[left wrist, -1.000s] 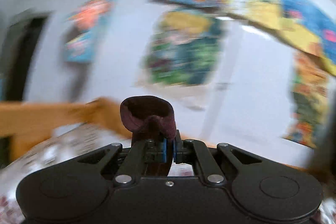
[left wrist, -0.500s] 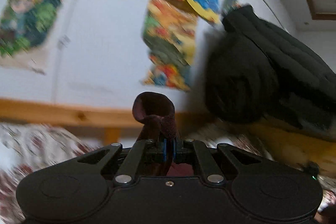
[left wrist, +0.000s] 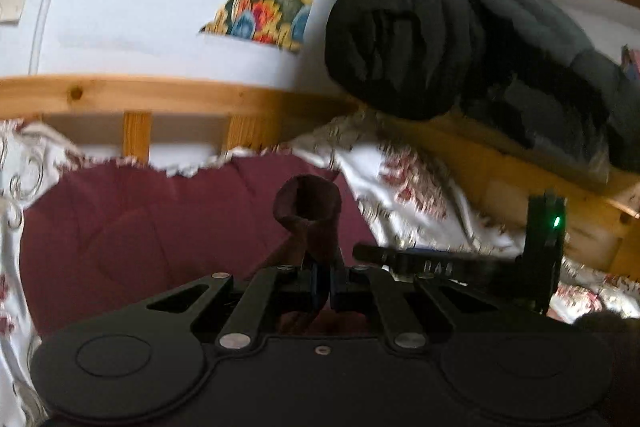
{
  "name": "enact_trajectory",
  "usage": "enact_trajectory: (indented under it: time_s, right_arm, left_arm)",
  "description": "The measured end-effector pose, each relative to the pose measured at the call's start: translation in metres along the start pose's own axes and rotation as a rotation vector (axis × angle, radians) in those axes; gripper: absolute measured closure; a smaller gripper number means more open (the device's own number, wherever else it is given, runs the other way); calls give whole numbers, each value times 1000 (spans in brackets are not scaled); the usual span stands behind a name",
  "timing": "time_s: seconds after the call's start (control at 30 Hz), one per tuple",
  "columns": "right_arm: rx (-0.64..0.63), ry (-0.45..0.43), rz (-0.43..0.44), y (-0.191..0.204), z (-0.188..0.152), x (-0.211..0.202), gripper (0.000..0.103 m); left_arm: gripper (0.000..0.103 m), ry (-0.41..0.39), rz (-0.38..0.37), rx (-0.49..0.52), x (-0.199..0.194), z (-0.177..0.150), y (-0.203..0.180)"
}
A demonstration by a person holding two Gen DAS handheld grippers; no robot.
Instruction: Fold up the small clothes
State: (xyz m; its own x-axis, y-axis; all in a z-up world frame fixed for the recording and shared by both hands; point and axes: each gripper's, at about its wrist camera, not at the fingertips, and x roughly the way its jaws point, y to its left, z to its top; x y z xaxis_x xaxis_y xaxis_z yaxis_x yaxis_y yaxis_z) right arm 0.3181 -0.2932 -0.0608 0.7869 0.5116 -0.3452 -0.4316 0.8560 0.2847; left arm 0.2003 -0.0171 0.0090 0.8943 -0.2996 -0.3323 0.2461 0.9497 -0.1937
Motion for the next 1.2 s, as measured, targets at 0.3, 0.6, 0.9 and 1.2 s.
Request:
enact_trajectory:
  time_s: [0.3,0.6,0.9,1.2]
  right_arm:
    - [15,20,11,-2,-4,3,1]
    - [-42,168,181,22,-23,16,9]
    - [-154,305,230,44,-46,28,26]
    - [-234,315,247,54,-49,21,99]
  left_arm:
    - [62,103,-30,-75,-5,-21,7]
    - [40,99,345,-137,-33,-6,90]
    - [41,161,511,-177,19,35,199]
    - [97,125,516,-139,52,49,198]
